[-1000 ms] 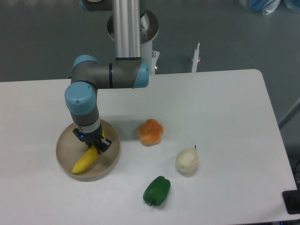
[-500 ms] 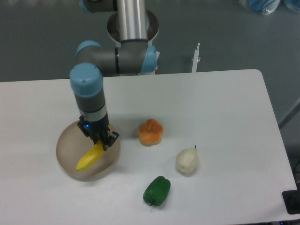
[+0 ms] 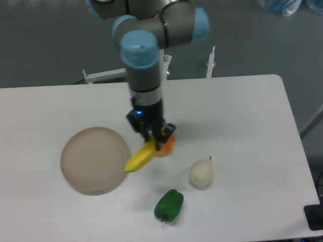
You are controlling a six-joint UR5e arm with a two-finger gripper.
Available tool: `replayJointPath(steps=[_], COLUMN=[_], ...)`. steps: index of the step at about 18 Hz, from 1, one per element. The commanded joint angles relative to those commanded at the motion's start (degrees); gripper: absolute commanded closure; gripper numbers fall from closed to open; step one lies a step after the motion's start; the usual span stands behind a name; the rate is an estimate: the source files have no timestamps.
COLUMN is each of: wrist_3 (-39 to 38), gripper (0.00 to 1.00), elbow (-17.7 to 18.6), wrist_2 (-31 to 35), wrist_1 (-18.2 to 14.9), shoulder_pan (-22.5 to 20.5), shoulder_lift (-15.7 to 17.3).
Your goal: Pick up the banana from the plate
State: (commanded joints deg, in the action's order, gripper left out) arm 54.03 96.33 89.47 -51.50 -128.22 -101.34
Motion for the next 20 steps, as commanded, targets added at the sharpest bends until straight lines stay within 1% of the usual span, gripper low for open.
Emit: replayJointPath(steps=[1,2,4,8,10,13,15,17,20], wrist_3=[3.4,5.6,8.3,11.8,12.1,11.9,11.8,11.8,11.9], gripper=[0.75,0.75,0.75,0.75,0.75,0.75,0.75,0.74,0.74], elbow=[-1.0,-1.8,-2.2,-2.4,-2.7,-3.1,-3.3,-3.3,-3.3], wrist_2=[0.0,0.0,0.0,0.0,0.0,0.0,1.0,2.1,2.0], wrist_1=[-0.2,-0.5,-0.8,-0.3,0.1,-0.1,0.0,0.0,0.0], shoulder_pan=[-1.9,-3.0,-4.7,-6.2,-6.8,-6.9,-6.6,-6.4,-6.4], shoulder_lift=[-1.0,-1.2,-1.4,-3.0,-3.8,-3.9,-4.8,-5.1,-5.1])
